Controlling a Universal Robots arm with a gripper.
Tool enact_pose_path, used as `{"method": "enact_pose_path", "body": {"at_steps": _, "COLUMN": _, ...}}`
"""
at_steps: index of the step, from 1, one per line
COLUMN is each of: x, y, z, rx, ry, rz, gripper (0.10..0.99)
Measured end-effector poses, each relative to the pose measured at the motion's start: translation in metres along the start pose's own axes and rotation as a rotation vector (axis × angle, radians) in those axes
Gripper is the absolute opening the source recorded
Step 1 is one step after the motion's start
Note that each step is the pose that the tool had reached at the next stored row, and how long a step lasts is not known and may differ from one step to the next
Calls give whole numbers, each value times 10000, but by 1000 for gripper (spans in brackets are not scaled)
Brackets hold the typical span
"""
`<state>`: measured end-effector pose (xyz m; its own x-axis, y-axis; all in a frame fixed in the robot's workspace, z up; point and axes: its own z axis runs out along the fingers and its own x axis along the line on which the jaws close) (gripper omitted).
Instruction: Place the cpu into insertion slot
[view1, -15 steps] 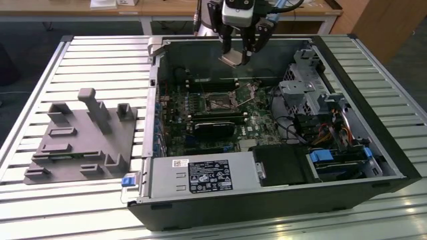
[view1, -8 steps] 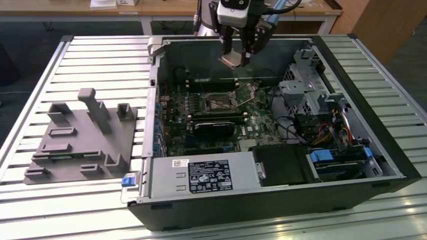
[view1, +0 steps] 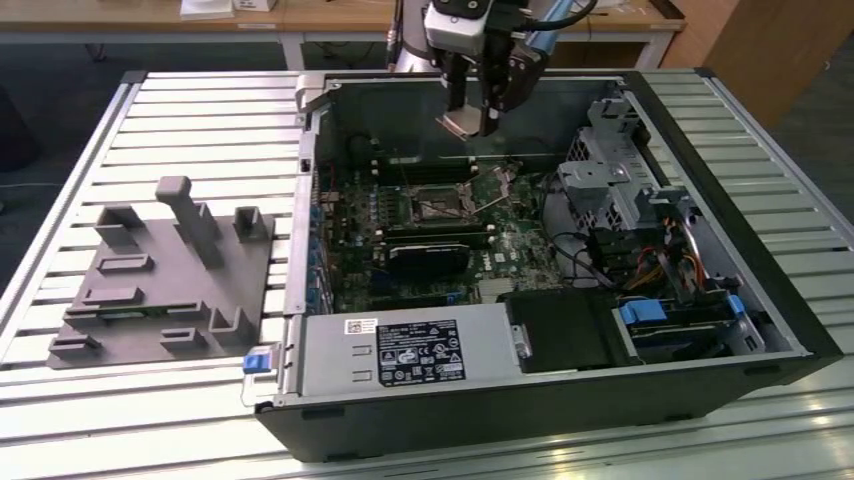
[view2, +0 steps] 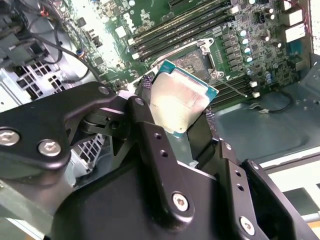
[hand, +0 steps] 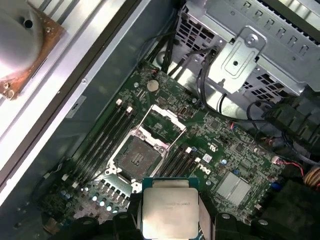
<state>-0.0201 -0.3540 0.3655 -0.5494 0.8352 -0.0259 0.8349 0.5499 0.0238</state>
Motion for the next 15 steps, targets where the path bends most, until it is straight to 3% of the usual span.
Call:
{"method": "enact_pose_path", "body": {"at_steps": 10, "x": 1, "y": 0, "z": 24, "rx": 116, "ry": -152, "rz": 1083, "gripper": 537}}
{"method": "enact_pose_path", "body": {"at_steps": 15, "x": 2, "y": 0, "z": 34, "rx": 147, "ry": -178, "rz": 1686, "gripper": 537}}
